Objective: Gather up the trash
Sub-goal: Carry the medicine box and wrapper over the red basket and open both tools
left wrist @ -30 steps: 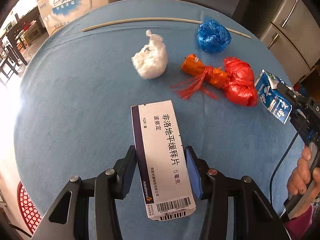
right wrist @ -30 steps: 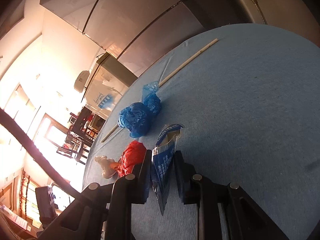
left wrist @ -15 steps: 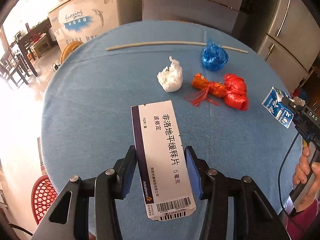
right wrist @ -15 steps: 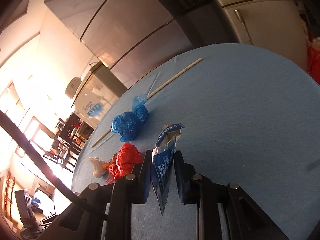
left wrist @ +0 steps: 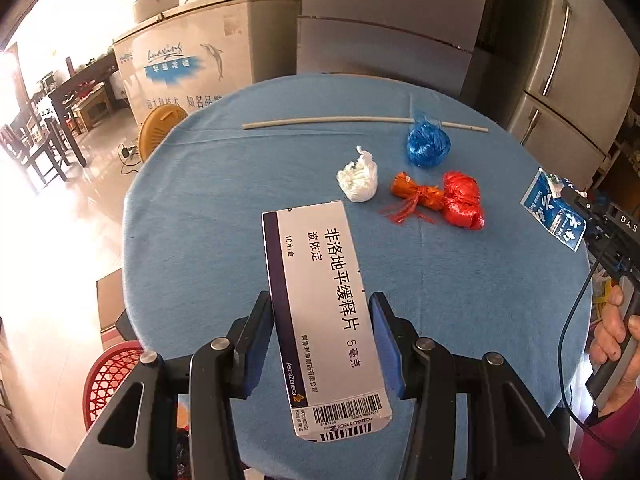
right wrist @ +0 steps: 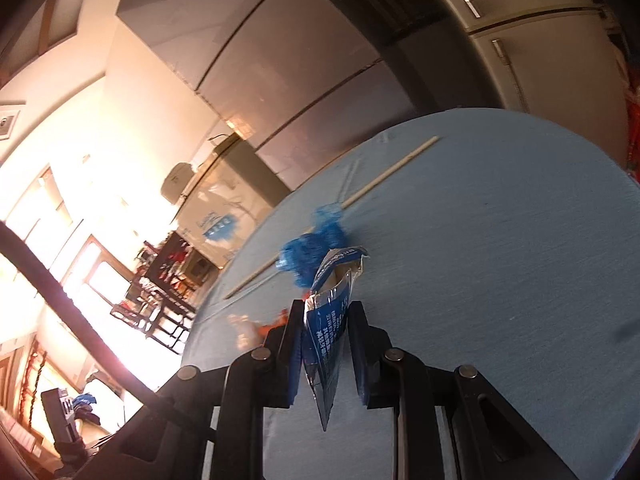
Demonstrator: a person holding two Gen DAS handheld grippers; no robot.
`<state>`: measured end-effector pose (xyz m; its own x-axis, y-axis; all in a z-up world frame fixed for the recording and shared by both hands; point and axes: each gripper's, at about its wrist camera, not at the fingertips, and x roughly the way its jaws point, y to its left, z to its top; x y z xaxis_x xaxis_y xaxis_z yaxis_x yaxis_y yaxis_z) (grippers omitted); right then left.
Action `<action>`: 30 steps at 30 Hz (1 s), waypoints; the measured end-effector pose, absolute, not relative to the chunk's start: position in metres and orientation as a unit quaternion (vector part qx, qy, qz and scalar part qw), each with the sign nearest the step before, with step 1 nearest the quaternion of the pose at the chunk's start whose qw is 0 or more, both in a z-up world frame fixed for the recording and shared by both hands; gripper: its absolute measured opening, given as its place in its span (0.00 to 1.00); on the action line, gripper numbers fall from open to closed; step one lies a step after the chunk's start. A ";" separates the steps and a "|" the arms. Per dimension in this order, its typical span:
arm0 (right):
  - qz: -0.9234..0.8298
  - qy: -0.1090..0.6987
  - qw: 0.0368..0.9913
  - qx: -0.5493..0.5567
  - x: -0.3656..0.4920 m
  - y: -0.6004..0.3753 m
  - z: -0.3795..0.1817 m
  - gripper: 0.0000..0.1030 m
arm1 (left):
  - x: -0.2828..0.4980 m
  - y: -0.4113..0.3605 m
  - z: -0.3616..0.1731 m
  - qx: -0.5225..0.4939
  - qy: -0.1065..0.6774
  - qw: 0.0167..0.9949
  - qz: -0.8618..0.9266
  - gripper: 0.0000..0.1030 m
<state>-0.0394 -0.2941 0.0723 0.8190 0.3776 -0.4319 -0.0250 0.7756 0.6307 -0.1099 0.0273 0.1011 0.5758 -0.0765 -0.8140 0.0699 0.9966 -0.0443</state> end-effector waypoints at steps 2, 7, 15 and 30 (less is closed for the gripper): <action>0.124 0.279 0.899 0.314 -0.042 -0.288 0.076 0.22 | -0.115 0.035 0.103 -0.007 0.456 0.889 -0.039 0.48; 0.152 0.285 0.897 0.302 -0.047 -0.265 0.082 0.22 | -0.127 0.052 0.104 -0.018 0.456 0.889 -0.031 0.48; 0.219 0.323 0.877 0.280 -0.040 -0.208 0.078 0.22 | -0.153 0.102 0.097 -0.045 0.469 0.882 0.003 0.48; 0.372 0.399 0.827 0.139 -0.054 -0.033 0.061 0.22 | -0.195 0.207 0.060 -0.088 0.513 0.849 0.093 0.48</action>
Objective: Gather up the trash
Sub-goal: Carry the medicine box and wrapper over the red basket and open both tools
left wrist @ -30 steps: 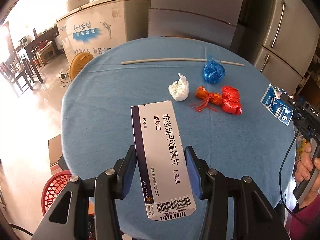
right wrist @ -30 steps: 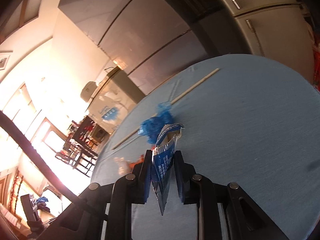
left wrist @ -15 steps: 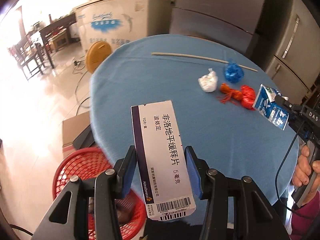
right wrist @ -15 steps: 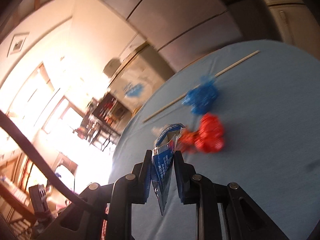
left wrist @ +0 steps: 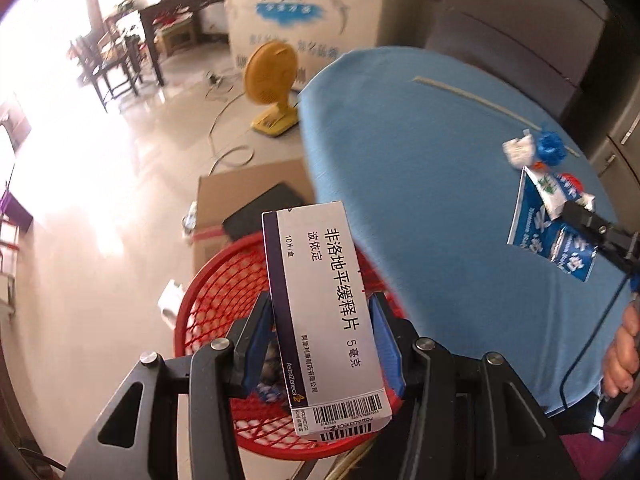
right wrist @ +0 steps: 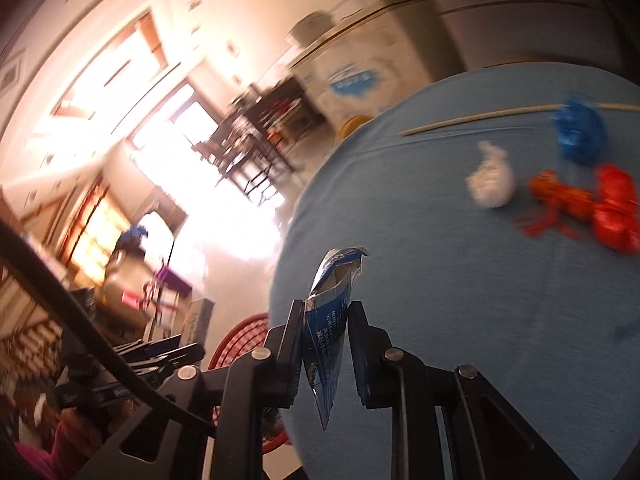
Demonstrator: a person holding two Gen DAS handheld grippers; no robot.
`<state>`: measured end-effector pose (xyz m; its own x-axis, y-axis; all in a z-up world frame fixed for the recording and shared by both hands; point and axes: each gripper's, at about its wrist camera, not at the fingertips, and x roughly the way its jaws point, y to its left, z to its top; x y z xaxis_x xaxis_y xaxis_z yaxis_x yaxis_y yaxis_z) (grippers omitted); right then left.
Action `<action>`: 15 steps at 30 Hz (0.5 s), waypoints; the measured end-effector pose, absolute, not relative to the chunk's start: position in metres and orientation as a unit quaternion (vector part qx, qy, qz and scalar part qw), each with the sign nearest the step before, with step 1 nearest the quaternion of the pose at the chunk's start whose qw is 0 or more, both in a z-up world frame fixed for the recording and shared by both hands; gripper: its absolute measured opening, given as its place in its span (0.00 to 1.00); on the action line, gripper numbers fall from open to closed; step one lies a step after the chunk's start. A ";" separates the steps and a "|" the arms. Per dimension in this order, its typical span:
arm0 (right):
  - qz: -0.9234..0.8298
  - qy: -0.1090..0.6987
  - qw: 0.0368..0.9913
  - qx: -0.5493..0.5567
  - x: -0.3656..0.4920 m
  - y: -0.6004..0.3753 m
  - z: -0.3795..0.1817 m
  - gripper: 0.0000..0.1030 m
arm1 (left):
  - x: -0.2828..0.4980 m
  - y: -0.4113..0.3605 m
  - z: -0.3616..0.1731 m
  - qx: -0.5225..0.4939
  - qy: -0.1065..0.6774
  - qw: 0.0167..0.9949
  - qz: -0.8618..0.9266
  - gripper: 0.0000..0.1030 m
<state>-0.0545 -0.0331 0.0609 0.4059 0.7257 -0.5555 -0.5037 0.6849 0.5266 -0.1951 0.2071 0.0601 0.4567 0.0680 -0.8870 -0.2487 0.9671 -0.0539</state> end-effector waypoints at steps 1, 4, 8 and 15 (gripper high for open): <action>0.380 0.402 0.823 0.132 -0.053 -0.024 0.060 0.22 | -0.196 0.212 0.055 -0.092 0.519 0.844 0.094 0.48; 0.406 0.416 0.806 0.109 -0.053 0.008 0.054 0.22 | -0.197 0.224 0.040 -0.105 0.536 0.832 0.097 0.48; 0.436 0.430 0.787 0.073 -0.057 0.053 0.046 0.22 | -0.200 0.240 0.024 -0.123 0.556 0.817 0.088 0.49; 0.473 0.470 0.746 0.011 -0.053 0.119 0.013 0.24 | -0.205 0.253 0.010 -0.142 0.573 0.805 0.056 0.50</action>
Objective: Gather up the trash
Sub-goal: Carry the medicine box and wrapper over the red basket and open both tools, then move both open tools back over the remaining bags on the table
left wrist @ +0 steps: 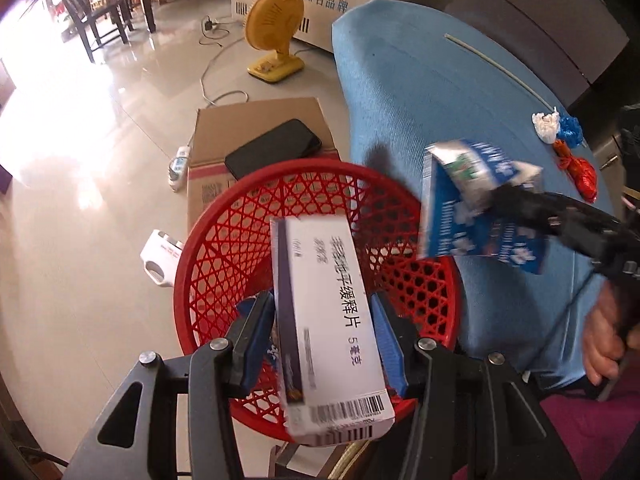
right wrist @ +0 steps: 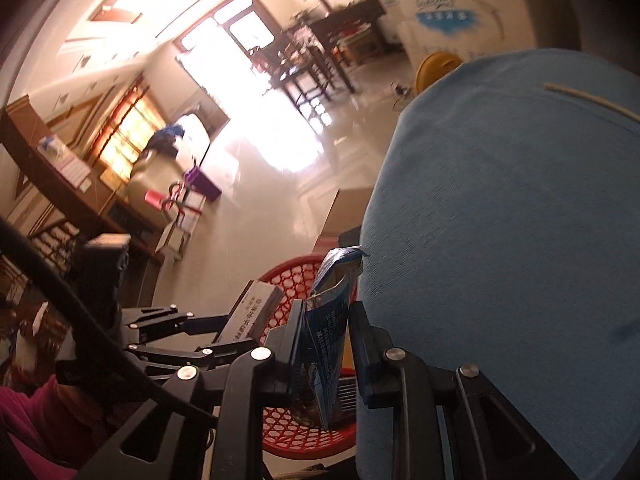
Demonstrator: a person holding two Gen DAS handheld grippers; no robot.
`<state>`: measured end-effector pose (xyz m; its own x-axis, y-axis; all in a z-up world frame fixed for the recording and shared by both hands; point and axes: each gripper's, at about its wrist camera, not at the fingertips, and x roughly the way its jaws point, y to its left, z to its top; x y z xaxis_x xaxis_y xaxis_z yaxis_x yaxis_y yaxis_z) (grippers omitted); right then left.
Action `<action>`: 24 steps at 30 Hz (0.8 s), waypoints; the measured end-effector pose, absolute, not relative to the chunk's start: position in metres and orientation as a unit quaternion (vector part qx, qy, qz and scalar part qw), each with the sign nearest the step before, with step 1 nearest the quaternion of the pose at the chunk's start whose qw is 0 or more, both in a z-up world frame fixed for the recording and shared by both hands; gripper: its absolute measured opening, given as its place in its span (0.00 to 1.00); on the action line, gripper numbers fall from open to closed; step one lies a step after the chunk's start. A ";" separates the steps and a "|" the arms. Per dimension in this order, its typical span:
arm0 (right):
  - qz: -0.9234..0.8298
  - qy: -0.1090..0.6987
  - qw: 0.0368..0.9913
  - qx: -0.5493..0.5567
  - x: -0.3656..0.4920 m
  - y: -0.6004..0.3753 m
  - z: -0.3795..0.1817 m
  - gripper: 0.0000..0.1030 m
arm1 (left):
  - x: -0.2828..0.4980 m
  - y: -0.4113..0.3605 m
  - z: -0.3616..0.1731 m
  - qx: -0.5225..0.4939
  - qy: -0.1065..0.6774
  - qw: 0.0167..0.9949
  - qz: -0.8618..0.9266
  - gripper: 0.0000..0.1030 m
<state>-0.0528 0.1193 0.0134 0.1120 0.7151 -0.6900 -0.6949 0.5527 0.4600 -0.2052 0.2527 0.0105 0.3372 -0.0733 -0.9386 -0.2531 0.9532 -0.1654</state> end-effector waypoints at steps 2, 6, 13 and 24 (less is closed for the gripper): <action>0.480 0.483 0.732 -0.005 -0.051 0.134 0.000 0.24 | -0.210 0.254 0.007 -0.147 0.577 0.802 0.047 0.50; 0.495 0.523 0.693 -0.021 -0.045 0.158 -0.025 0.25 | -0.215 0.257 0.007 -0.160 0.580 0.798 0.041 0.50; 0.506 0.539 0.673 -0.019 -0.024 0.166 -0.037 0.25 | -0.207 0.258 0.024 -0.159 0.572 0.801 0.072 0.56; 0.478 0.473 0.736 0.078 0.012 0.084 0.022 0.26 | -0.176 0.189 0.056 -0.127 0.542 0.830 0.039 0.60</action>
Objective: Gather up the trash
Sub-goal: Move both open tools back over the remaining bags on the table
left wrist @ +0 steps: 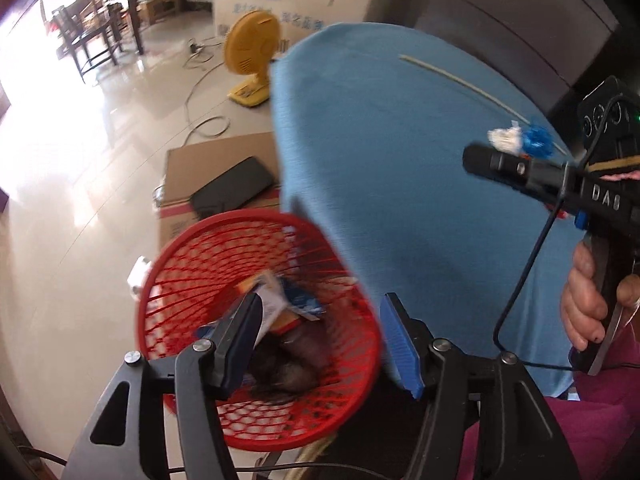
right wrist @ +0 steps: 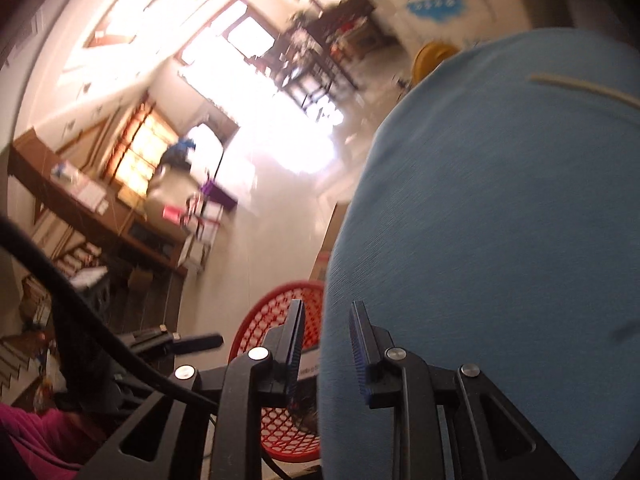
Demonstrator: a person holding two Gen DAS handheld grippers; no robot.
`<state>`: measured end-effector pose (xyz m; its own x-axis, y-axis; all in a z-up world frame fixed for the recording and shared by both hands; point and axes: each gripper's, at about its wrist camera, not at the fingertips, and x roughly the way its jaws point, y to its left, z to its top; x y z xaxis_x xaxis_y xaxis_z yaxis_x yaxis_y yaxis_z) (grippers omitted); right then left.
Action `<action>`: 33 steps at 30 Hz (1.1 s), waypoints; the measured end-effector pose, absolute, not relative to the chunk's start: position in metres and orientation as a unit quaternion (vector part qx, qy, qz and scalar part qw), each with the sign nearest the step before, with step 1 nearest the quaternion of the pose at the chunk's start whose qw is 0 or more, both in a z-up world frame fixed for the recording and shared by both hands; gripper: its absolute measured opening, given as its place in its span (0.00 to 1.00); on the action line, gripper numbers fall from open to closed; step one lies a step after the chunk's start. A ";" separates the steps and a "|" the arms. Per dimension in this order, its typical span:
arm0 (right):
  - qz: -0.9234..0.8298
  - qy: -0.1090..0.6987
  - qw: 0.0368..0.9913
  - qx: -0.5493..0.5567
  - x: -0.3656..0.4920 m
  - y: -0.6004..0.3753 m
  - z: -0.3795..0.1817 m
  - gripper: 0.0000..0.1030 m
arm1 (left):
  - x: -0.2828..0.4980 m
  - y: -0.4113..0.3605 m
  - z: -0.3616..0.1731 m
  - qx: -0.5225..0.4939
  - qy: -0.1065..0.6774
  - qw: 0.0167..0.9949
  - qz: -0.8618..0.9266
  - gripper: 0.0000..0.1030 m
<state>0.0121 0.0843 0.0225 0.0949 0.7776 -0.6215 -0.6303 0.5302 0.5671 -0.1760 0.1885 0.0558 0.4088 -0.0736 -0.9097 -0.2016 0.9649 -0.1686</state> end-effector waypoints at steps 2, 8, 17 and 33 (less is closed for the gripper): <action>0.465 0.456 0.753 0.093 0.014 0.056 0.036 0.29 | -0.173 0.172 0.059 -0.119 0.538 0.834 0.025 0.60; 0.403 0.389 0.816 0.140 0.007 -0.043 0.075 0.75 | -0.169 0.123 0.072 -0.100 0.519 0.849 -0.012 0.60; 0.274 0.292 0.900 0.174 -0.029 -0.193 0.126 0.74 | -0.149 0.046 0.109 -0.042 0.476 0.875 -0.078 0.61; 0.081 0.300 0.903 0.297 -0.077 -0.352 0.099 0.55 | -0.091 -0.016 0.124 0.011 0.462 0.879 -0.116 0.61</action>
